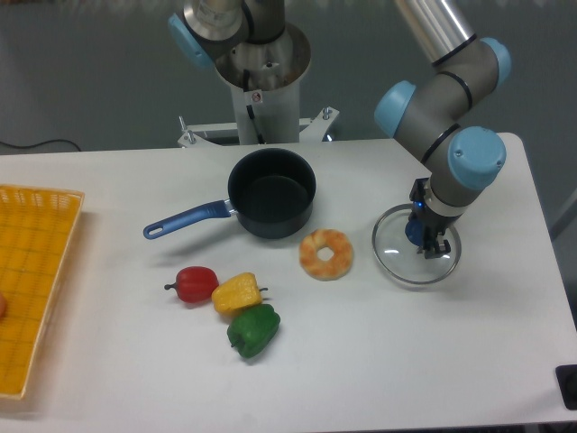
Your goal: Place the lid on the table
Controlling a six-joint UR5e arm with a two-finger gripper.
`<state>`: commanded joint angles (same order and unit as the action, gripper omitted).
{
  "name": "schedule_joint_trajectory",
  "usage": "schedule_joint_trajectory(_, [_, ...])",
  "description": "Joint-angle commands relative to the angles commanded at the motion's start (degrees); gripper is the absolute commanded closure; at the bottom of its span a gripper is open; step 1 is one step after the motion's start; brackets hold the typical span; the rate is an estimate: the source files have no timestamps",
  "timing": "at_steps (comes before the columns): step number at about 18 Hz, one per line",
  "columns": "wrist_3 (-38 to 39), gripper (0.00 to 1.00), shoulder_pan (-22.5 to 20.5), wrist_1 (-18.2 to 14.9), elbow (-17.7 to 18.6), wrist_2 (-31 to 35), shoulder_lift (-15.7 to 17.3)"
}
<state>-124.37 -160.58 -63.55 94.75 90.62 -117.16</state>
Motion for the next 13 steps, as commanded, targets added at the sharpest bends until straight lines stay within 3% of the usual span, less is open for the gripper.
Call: schedule_joint_trajectory(13, [0.1,0.37,0.0,0.9,0.1,-0.1,-0.8])
